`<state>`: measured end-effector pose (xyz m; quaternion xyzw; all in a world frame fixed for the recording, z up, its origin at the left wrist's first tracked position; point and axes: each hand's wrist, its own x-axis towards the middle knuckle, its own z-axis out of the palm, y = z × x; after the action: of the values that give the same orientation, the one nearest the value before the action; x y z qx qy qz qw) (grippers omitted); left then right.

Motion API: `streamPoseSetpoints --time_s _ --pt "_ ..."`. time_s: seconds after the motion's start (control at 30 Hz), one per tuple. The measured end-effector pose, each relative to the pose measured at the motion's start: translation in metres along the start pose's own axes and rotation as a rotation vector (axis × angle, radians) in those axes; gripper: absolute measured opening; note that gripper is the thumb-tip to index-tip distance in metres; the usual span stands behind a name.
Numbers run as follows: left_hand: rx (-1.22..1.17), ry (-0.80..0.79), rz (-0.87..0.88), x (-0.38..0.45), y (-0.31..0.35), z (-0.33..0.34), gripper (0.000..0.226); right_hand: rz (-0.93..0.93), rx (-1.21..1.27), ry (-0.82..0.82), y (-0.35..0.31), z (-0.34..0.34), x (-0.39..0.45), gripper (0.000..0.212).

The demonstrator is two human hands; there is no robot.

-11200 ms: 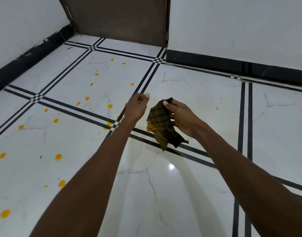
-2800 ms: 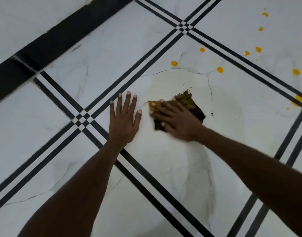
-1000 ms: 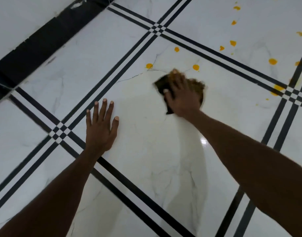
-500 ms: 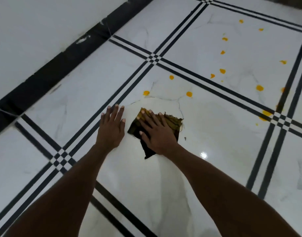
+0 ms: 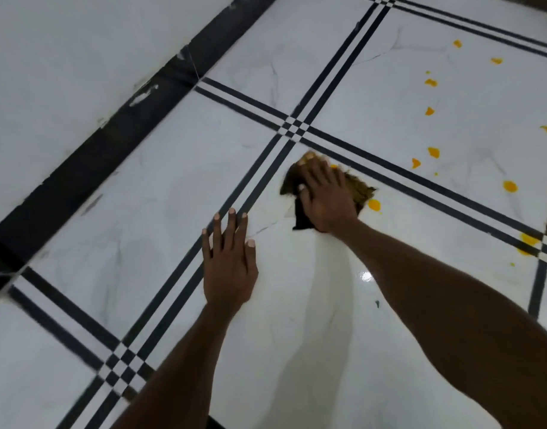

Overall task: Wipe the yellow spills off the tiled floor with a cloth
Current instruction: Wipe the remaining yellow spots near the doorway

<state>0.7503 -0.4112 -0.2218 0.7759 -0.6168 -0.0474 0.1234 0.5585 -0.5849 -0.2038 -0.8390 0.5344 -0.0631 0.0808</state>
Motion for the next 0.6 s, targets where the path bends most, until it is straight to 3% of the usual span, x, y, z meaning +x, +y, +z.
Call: streamPoseSetpoints --time_s 0.1,0.17,0.2,0.27,0.33,0.37,0.43,0.53,0.6 --pt "-0.015 0.003 -0.008 0.002 -0.001 0.002 0.057 0.232 0.007 0.012 0.036 -0.005 0.033 0.069" --pt "-0.007 0.008 -0.002 0.000 -0.001 0.003 0.056 0.263 0.013 0.016 0.020 -0.008 0.041 0.069" --pt "0.003 0.012 0.000 0.000 -0.001 0.003 0.056 0.182 0.003 0.002 0.003 -0.007 0.036 0.067" --pt "0.015 0.017 0.012 0.002 -0.002 0.003 0.056 -0.150 -0.027 -0.078 -0.031 -0.003 0.002 0.062" --pt "0.015 0.016 0.028 0.002 -0.003 0.000 0.056 -0.456 -0.040 -0.159 -0.032 -0.001 -0.043 0.059" --pt "0.014 0.012 0.032 0.001 -0.003 0.000 0.056 -0.521 -0.049 -0.172 -0.017 -0.003 -0.051 0.059" --pt "0.023 0.035 0.027 0.001 -0.003 0.002 0.056 -0.421 -0.079 -0.089 0.018 -0.007 -0.028 0.060" --pt "0.026 0.049 0.030 -0.001 -0.002 0.005 0.055 0.002 -0.063 0.002 0.029 -0.015 0.030 0.069" --pt "0.042 0.047 0.027 0.000 -0.002 0.006 0.056 -0.016 -0.062 -0.034 -0.007 -0.012 0.032 0.068"
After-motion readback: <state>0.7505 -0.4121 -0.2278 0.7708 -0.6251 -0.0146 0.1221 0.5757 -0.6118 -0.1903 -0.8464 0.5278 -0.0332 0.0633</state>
